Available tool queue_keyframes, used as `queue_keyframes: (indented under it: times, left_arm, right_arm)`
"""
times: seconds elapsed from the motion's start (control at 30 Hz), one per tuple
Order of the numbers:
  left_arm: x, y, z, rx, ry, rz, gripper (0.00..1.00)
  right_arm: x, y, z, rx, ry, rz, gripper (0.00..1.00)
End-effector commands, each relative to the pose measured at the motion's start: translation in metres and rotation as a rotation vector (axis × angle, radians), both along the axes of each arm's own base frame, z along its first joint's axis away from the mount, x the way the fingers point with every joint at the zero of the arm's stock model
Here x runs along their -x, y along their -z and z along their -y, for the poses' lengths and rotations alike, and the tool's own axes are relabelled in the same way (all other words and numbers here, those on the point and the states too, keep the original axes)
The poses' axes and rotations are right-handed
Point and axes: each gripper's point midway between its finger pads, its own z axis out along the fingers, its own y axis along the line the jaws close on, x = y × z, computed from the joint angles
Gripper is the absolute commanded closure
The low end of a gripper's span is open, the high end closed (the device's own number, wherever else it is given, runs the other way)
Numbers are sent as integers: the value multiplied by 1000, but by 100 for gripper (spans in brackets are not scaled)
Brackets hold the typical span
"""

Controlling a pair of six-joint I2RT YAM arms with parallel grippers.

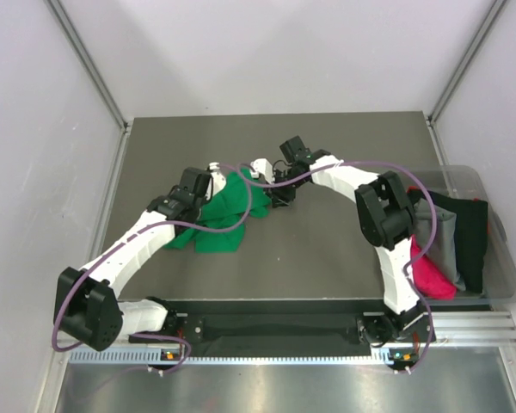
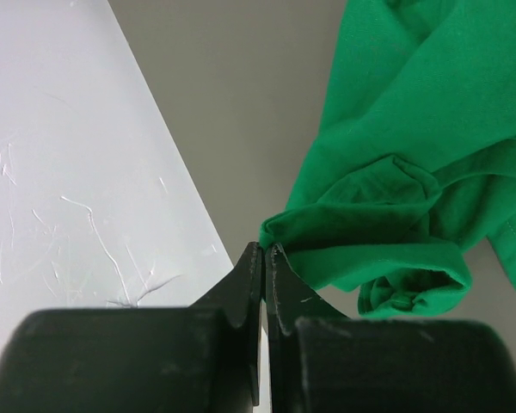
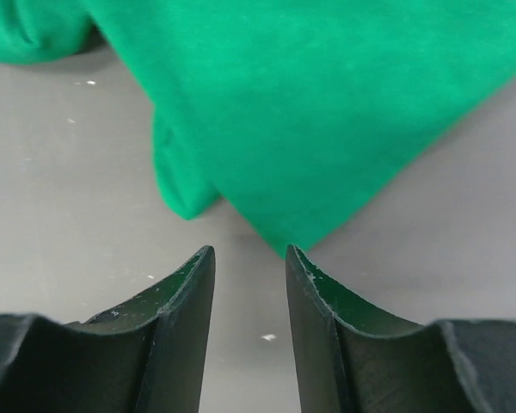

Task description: Fold and stack the t-shirts

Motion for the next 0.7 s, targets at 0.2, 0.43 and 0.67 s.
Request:
queue_keyframes:
  times: [0.2,0.43,0.67]
  left_arm:
    - [-3,-9,-1,49,-32,65,100]
    - [-2,-7,-2,55,-31,64,100]
    - [-1,-5,-2,64,-37,63,100]
  right_arm:
    - [-1,2,-18,3,-43,7,61]
    - [-13,2,-22,5,-17,57,61]
    - [-25,14,-23,43,39,104,71]
